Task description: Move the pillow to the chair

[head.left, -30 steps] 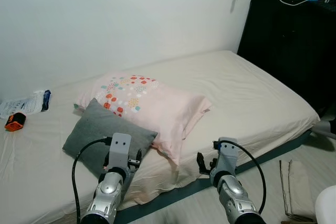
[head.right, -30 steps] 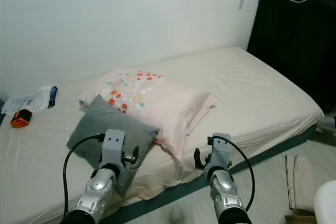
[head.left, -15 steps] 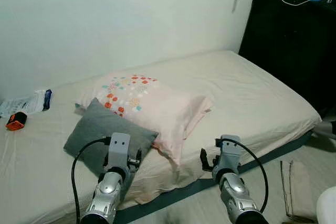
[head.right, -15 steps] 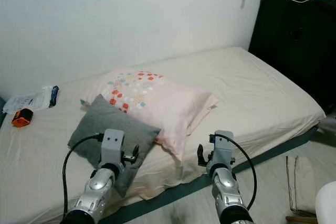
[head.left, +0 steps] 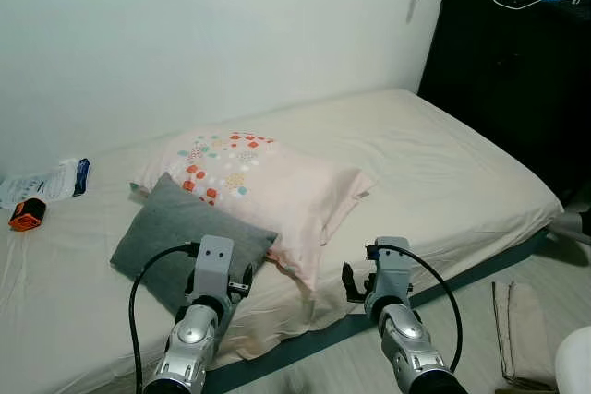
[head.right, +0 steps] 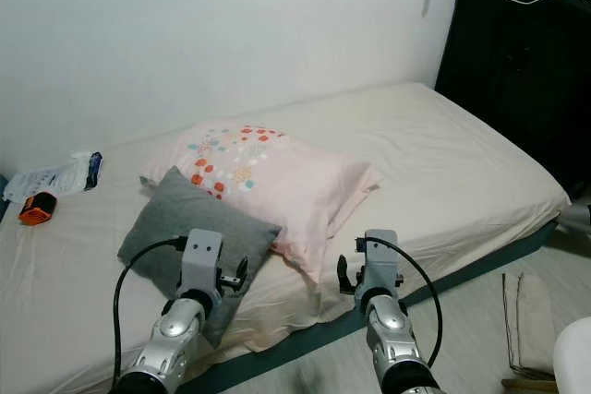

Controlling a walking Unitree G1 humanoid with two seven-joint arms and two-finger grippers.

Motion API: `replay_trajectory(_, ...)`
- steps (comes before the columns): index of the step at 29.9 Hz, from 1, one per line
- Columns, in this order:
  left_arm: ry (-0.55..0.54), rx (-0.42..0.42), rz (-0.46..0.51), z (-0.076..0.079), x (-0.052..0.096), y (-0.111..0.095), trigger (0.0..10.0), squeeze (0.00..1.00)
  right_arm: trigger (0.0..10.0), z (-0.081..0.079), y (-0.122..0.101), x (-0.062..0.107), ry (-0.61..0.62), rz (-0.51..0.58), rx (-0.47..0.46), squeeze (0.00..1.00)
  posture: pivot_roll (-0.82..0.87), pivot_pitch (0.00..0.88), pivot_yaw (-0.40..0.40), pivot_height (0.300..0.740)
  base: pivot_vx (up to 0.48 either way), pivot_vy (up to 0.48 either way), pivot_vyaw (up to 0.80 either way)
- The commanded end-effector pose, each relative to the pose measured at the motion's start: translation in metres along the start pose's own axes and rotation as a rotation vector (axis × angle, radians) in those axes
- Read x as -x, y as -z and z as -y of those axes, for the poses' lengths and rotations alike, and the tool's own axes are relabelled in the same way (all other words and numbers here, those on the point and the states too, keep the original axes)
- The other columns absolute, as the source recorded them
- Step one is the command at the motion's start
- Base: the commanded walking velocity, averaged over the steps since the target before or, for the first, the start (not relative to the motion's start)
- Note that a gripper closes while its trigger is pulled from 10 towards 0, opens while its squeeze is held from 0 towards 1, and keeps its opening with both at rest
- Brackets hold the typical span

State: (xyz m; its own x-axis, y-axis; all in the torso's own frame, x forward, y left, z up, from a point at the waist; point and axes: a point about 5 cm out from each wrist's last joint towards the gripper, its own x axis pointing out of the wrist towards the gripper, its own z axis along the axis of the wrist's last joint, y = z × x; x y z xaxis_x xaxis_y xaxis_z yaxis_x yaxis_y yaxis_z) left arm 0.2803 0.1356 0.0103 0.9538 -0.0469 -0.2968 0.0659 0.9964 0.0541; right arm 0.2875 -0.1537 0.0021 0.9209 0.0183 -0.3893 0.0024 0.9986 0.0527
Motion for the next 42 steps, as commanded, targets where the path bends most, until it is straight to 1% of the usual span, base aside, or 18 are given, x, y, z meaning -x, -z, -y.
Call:
replay_trajectory(1,-0.009,-0.002,-0.009,-0.0014,0.0016,0.0035,10.0,0.0,10.0,-0.0027,-0.0006,-0.001,0.002,0.004,0.011,0.0,-0.1,0.006,0.041,0.72,0.0,0.0,0.0)
replay_trajectory(3,-0.008,-0.005,-0.009,-0.0015,0.0023,0.0039,10.0,0.0,10.0,-0.0027,-0.001,-0.0011,0.011,0.007,0.027,0.0,-0.09,0.008,0.039,0.72,0.0,0.0,0.0)
replay_trajectory(4,-0.012,-0.007,-0.01,-0.0025,0.004,0.0056,10.0,0.0,10.0,-0.0053,-0.0018,-0.0011,0.011,0.017,0.082,0.0,-0.09,0.009,0.039,0.72,0.0,0.0,0.8)
replay_trajectory(5,-0.014,-0.007,-0.01,-0.0028,0.0044,0.0059,10.0,0.0,10.0,-0.0064,-0.002,-0.0012,0.007,0.017,0.098,0.0,-0.09,0.01,0.035,0.72,0.0,0.0,0.8)
replay_trajectory(7,-0.016,-0.007,-0.01,-0.0029,0.0045,0.0061,10.0,0.0,10.0,-0.0069,-0.002,-0.0013,0.004,0.017,0.107,0.0,-0.09,0.01,0.035,0.72,0.0,0.0,0.8)
replay_trajectory(12,-0.013,0.0,-0.003,-0.0024,0.0038,0.0045,10.0,0.0,10.0,-0.0065,-0.0018,-0.0016,-0.002,0.013,0.084,0.0,-0.09,0.011,0.032,0.72,0.0,0.0,0.8)
replay_trajectory(17,-0.014,0.003,-0.001,-0.0024,0.003,0.0032,10.0,0.0,10.0,-0.0065,-0.0023,-0.0017,-0.002,0.015,0.085,0.0,-0.09,0.011,0.033,0.72,0.0,0.0,0.8)
replay_trajectory(21,-0.024,0.022,0.004,-0.0032,0.0021,0.001,10.0,0.0,10.0,-0.0071,-0.0028,-0.0019,0.004,0.02,0.079,0.0,-0.09,0.011,0.039,0.72,0.0,0.0,0.8)
replay_trajectory(39,-0.038,0.018,0.008,-0.0061,0.0011,-0.001,10.0,0.0,10.0,-0.0087,-0.0046,-0.0028,-0.003,0.028,0.081,0.0,-0.08,0.008,0.041,0.72,0.0,0.0,0.8)
replay_trajectory(42,-0.049,0.037,0.006,-0.0072,0.0006,-0.0018,10.0,0.0,10.0,-0.0089,-0.0046,-0.003,-0.002,0.029,0.082,0.0,-0.08,0.008,0.041,0.72,0.0,0.0,0.8)
